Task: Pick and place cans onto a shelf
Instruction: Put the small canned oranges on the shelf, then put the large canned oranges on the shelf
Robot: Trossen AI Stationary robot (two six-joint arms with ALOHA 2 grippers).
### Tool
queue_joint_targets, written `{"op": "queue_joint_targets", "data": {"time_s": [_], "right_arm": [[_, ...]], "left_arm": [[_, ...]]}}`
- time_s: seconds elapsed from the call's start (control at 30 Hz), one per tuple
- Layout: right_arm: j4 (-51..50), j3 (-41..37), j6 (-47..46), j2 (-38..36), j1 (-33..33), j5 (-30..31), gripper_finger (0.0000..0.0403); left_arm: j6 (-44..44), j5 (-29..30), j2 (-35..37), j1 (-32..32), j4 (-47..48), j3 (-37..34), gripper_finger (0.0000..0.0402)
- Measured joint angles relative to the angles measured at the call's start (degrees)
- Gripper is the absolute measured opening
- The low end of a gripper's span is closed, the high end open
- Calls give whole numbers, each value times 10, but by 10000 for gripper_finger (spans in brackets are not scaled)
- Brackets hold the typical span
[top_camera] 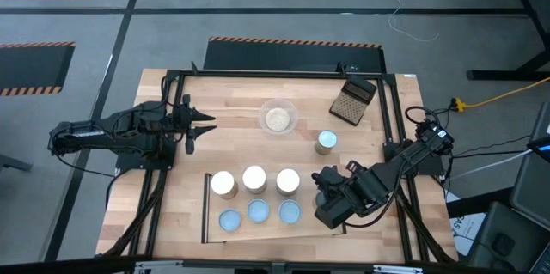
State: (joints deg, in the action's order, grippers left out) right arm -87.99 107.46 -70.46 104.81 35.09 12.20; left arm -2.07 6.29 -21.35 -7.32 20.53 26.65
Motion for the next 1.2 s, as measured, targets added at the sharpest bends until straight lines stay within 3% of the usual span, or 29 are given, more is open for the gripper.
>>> {"op": "queue_joint_targets", "data": {"time_s": [0.23, 0.47, 0.9, 1.07, 1.2], "right_arm": [[25, 0, 0, 0, 0, -47, 43], [84, 0, 0, 0, 0, -49, 43], [80, 3, 1, -7, 0, -47, 43], [18, 49, 8, -8, 0, -3, 43], [-21, 77, 79, -11, 0, 45, 43]], "left_arm": [[0, 0, 0, 0, 0, 0, 121], [0, 0, 0, 0, 0, 0, 121], [0, 0, 0, 0, 0, 0, 121], [0, 0, 0, 0, 0, 0, 121], [0, 0, 0, 0, 0, 0, 121]]}}
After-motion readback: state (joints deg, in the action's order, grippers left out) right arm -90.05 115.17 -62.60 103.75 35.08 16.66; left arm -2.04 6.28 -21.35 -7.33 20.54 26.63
